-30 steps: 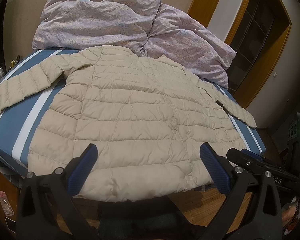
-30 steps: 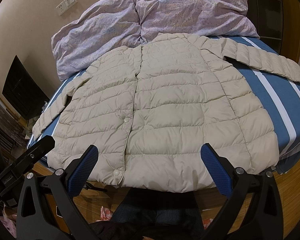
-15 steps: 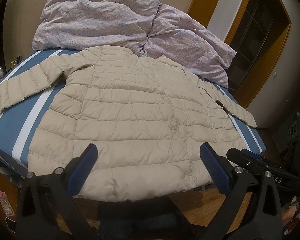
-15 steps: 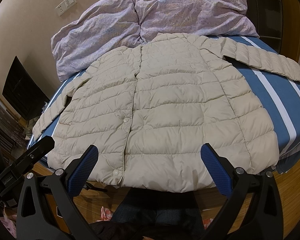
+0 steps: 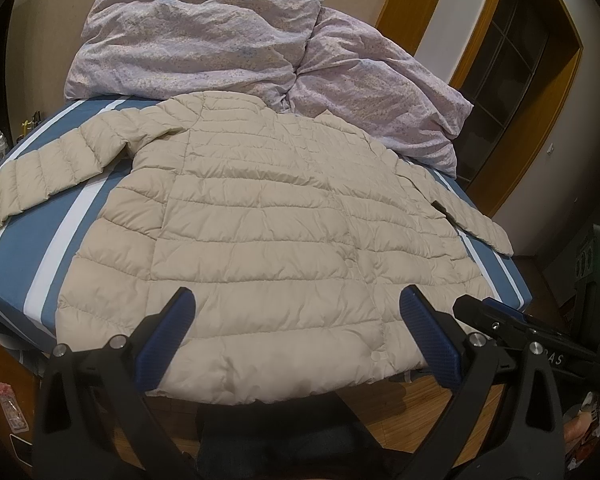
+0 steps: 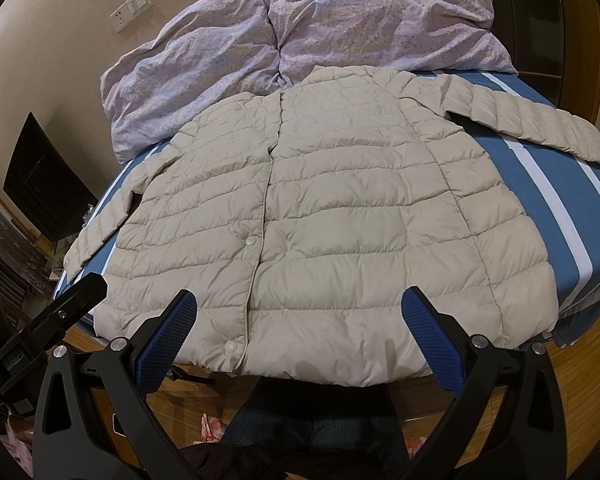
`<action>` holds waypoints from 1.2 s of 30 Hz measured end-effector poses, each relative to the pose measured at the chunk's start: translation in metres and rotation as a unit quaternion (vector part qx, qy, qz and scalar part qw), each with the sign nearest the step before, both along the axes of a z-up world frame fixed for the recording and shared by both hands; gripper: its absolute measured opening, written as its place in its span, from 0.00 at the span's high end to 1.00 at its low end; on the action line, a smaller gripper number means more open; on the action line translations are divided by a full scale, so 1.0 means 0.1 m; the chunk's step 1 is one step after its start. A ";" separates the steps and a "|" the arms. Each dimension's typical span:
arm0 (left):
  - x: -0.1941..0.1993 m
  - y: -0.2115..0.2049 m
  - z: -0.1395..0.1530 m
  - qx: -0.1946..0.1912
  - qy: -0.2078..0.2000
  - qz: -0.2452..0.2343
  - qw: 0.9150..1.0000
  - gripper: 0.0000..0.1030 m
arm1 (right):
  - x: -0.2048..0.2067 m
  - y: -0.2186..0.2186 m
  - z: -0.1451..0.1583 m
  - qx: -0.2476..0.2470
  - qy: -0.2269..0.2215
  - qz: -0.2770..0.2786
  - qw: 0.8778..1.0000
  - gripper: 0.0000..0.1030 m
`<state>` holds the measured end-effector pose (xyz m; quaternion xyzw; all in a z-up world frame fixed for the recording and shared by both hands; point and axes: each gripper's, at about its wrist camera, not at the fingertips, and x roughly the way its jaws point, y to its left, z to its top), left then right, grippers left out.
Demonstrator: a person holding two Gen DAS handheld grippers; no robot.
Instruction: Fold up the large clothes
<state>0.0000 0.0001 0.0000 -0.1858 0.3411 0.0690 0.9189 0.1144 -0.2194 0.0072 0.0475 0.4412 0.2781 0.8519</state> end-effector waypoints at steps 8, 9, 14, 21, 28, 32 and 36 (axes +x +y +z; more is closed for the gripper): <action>0.02 0.01 0.00 0.002 0.003 0.002 1.000 0.02 | 0.11 0.00 0.02 -0.007 -0.009 -0.011 1.000 0.01; 0.04 0.03 -0.01 0.003 0.004 0.002 1.000 0.02 | 0.14 -0.01 0.02 -0.009 -0.012 -0.015 1.000 0.01; 0.17 0.15 -0.07 0.009 0.014 0.006 1.000 0.02 | 0.23 -0.06 0.00 -0.014 -0.017 -0.037 0.999 0.01; 0.47 0.26 -0.16 0.027 0.033 0.013 0.999 0.02 | 0.69 -0.32 -0.07 -0.031 -0.011 -0.100 0.994 0.01; 0.84 0.38 -0.33 0.055 0.062 0.022 0.996 0.02 | 1.26 -0.83 -0.24 -0.044 0.012 -0.185 0.982 0.01; 1.00 0.46 -0.38 0.073 0.069 0.030 0.995 0.02 | 1.61 -1.25 -0.35 -0.046 0.025 -0.247 0.968 0.01; 1.14 0.57 -0.44 0.099 0.073 0.051 0.991 0.02 | 1.93 -1.68 -0.48 -0.032 0.045 -0.310 0.949 0.01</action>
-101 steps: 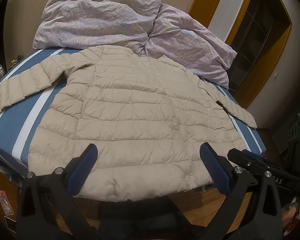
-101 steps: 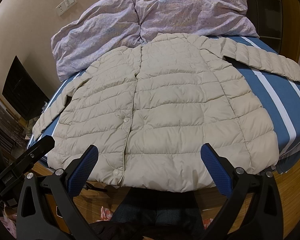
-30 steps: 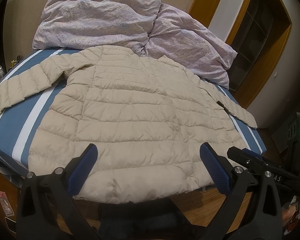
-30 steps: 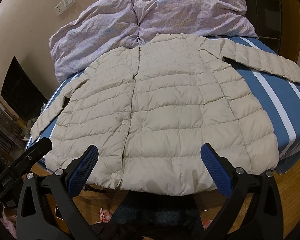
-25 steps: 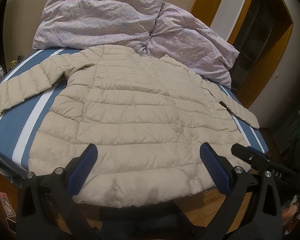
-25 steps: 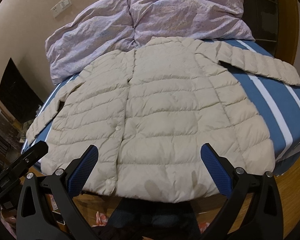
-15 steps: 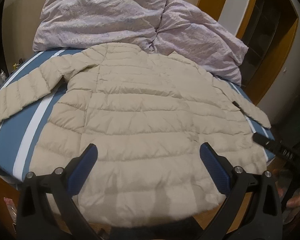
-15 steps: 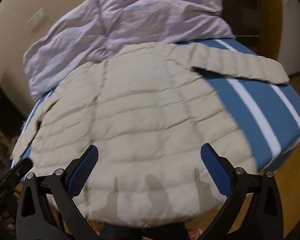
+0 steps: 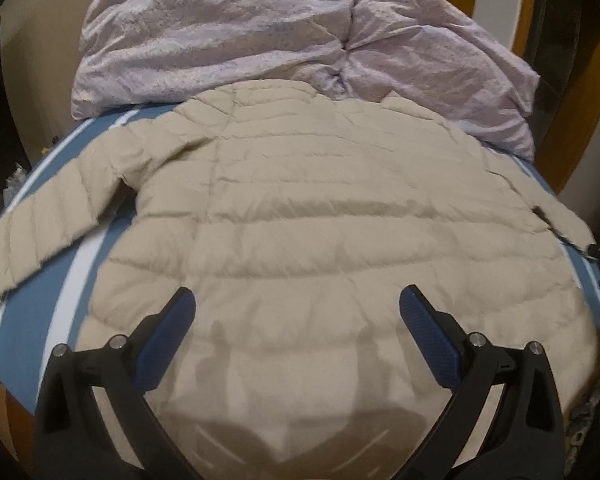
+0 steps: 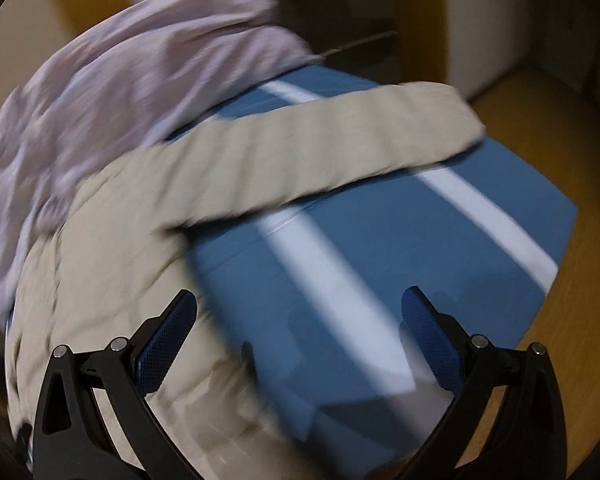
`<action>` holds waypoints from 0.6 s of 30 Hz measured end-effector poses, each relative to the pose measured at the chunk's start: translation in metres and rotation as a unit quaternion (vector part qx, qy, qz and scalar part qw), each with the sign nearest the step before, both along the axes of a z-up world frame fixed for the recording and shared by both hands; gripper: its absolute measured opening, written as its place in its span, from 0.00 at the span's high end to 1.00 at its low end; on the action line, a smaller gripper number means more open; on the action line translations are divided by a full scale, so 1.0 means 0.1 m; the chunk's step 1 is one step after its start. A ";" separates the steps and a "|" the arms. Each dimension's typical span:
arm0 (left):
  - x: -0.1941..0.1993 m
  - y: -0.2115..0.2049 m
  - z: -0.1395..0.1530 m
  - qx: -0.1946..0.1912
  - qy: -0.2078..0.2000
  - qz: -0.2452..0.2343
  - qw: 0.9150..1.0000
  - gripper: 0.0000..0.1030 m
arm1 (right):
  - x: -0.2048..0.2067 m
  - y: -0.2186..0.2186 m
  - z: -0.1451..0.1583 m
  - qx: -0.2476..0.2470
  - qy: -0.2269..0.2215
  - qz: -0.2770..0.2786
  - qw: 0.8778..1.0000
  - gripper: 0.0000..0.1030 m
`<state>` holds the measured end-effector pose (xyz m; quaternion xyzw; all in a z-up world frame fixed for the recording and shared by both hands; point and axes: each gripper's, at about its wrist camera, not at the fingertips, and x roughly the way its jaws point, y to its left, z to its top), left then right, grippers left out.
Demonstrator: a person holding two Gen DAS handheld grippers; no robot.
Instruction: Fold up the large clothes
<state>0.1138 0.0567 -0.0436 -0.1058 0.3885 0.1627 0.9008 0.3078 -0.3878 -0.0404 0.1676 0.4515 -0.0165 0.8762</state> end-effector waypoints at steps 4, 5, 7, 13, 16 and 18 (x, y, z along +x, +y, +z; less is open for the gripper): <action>0.13 0.11 -0.10 0.032 0.012 0.023 0.999 0.02 | 0.25 -0.48 -0.11 0.024 0.015 -0.074 0.997 0.01; 0.15 0.13 -0.12 0.036 0.016 0.026 0.999 0.02 | 0.29 -0.55 -0.13 0.026 0.015 -0.086 0.996 0.01; 0.19 0.18 -0.20 0.045 0.027 0.035 0.998 0.02 | 0.39 -0.73 -0.15 0.026 0.014 -0.112 0.993 0.01; 0.24 0.22 -0.30 0.053 0.034 0.038 0.997 0.02 | 0.64 -1.09 -0.27 0.054 0.025 -0.170 0.984 0.09; 0.25 0.21 -0.32 0.060 0.036 0.037 0.997 0.02 | 0.70 -1.27 -0.31 0.062 0.020 -0.197 0.978 0.11; 0.26 0.21 -0.33 0.059 0.038 0.037 0.997 0.02 | 0.74 -1.32 -0.32 0.064 0.022 -0.209 0.976 0.11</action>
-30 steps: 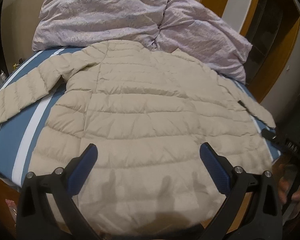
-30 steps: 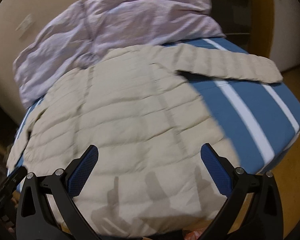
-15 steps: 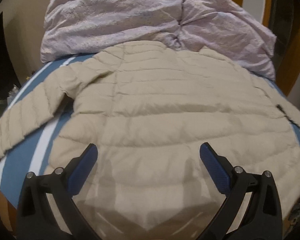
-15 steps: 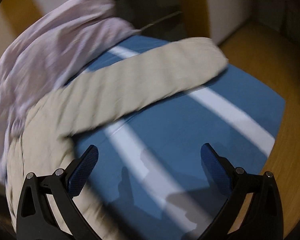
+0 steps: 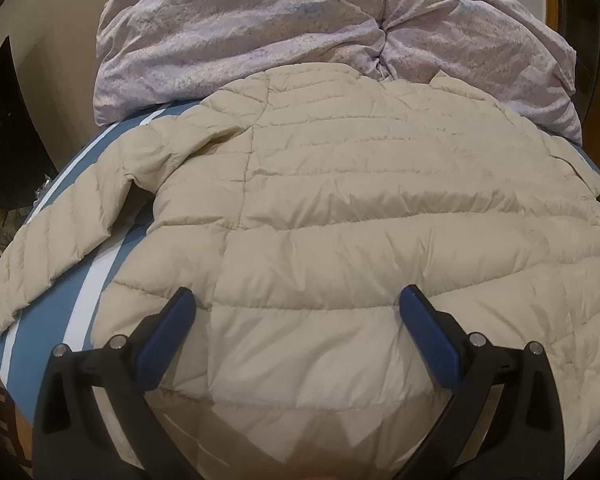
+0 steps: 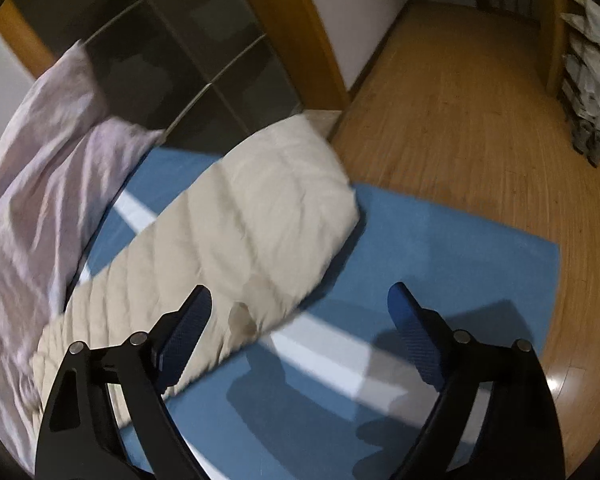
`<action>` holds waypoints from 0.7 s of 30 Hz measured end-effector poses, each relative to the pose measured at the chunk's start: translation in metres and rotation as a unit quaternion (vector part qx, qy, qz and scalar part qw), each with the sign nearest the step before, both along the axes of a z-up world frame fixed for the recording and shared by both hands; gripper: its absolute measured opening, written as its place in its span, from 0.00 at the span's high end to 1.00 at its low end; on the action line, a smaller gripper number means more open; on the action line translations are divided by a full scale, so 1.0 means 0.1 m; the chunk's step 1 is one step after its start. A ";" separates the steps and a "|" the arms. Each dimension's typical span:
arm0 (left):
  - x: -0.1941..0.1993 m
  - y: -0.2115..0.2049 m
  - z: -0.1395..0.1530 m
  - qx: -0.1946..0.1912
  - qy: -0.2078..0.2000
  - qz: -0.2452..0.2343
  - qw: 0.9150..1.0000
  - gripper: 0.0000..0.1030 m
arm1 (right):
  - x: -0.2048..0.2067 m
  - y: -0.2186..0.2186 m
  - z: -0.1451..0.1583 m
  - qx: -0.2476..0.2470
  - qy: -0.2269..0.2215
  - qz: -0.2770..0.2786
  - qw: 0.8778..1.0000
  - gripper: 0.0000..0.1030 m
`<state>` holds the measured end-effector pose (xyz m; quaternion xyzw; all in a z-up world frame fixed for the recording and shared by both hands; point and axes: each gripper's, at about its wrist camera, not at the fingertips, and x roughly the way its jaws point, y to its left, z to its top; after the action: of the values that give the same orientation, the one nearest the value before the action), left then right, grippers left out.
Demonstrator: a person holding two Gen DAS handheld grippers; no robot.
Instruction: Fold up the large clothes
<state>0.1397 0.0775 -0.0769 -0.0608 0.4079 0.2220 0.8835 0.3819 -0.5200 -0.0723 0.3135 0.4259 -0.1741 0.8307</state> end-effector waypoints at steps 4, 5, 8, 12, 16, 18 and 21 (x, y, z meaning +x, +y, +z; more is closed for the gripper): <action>0.04 0.03 -0.03 -0.008 0.010 0.000 1.000 0.02 | 0.09 -0.08 -0.03 -0.012 -0.010 -0.019 1.000 0.24; 0.05 0.03 -0.04 -0.010 0.012 -0.001 1.000 0.02 | 0.10 -0.08 -0.04 -0.014 -0.015 -0.019 1.000 0.33; 0.06 0.03 -0.06 -0.014 0.017 -0.001 1.000 0.02 | 0.13 -0.08 -0.07 -0.012 -0.025 -0.009 1.000 0.65; 0.07 0.05 -0.08 -0.025 0.020 -0.001 0.999 0.02 | 0.17 -0.02 -0.03 -0.018 -0.027 0.005 0.999 0.87; 0.08 0.06 -0.10 -0.034 0.020 -0.002 0.999 0.02 | 0.21 0.27 0.25 -0.070 -0.056 0.044 0.995 0.90; 0.08 0.06 -0.10 -0.035 0.020 -0.002 0.999 0.02 | 0.23 0.48 0.41 -0.089 -0.075 0.074 0.990 0.90; 0.08 0.06 -0.10 -0.036 0.020 -0.002 0.999 0.02 | 0.26 0.98 0.69 -0.101 -0.111 0.142 0.978 0.90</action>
<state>0.1475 0.0835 -0.0867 -0.0873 0.4335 0.2065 0.8728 0.4080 -0.4222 -0.0030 0.1818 0.3519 -0.0602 0.9162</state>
